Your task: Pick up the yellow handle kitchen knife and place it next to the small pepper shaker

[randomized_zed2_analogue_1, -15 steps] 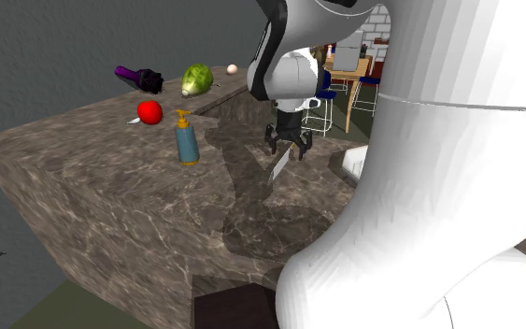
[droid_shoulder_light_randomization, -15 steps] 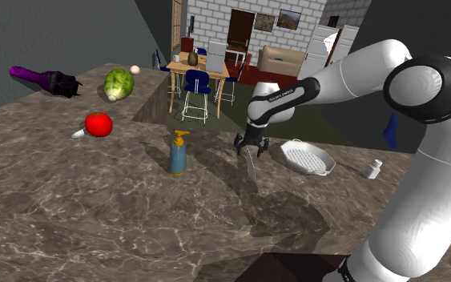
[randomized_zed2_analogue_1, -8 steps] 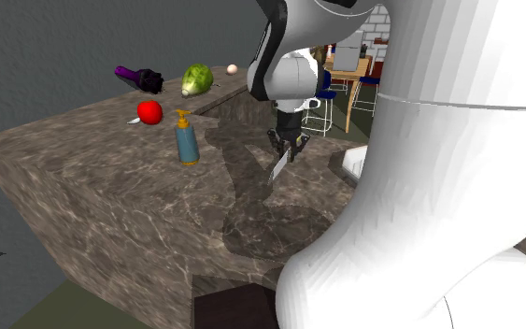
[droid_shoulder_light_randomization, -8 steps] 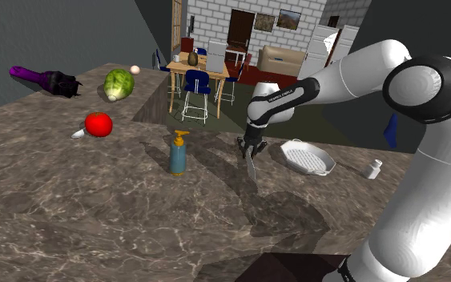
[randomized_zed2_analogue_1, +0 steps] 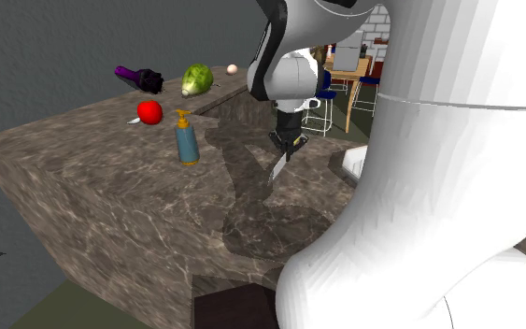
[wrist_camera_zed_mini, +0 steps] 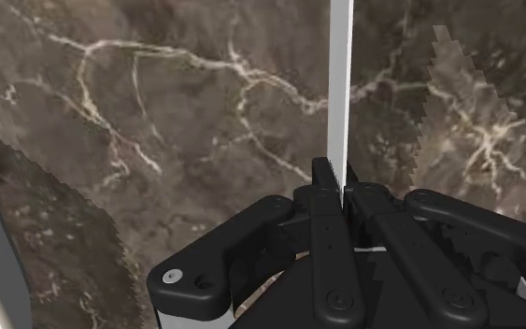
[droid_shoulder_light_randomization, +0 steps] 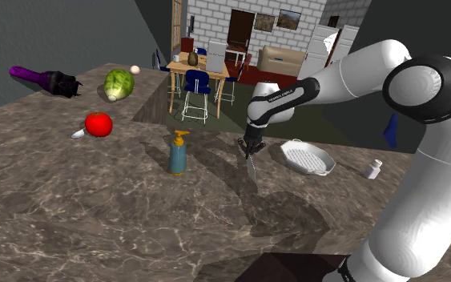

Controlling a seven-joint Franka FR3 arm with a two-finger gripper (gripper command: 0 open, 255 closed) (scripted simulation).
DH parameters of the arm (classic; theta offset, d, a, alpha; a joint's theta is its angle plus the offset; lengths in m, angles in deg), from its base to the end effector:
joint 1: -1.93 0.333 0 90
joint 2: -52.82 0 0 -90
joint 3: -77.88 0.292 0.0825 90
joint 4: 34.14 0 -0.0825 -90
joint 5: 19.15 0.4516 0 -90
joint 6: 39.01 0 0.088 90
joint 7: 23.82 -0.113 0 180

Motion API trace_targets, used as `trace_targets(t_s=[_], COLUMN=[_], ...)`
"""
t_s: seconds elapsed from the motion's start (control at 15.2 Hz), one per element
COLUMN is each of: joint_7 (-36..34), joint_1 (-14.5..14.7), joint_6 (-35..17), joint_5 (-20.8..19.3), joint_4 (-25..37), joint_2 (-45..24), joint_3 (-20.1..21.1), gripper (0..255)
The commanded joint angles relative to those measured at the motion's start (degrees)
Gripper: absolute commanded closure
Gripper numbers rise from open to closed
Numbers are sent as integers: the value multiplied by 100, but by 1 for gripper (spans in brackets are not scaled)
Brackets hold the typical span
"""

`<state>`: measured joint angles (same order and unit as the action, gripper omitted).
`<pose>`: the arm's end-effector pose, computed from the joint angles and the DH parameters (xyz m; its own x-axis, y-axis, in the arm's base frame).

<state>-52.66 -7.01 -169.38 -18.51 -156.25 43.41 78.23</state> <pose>0.6009 -0.0904 0.2553 0.7894 -0.6135 -0.0221 -0.6136 -0.7896 0.0015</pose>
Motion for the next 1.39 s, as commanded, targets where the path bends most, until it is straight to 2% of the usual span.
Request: trace_targets(t_s=[0.0,1.32], joint_7=[-1,-13], joint_1=[0,-2], joint_6=[70,1519], joint_5=[0,-5], joint_4=[25,798], joint_2=[45,722], joint_3=[0,-1], gripper=[255,255])
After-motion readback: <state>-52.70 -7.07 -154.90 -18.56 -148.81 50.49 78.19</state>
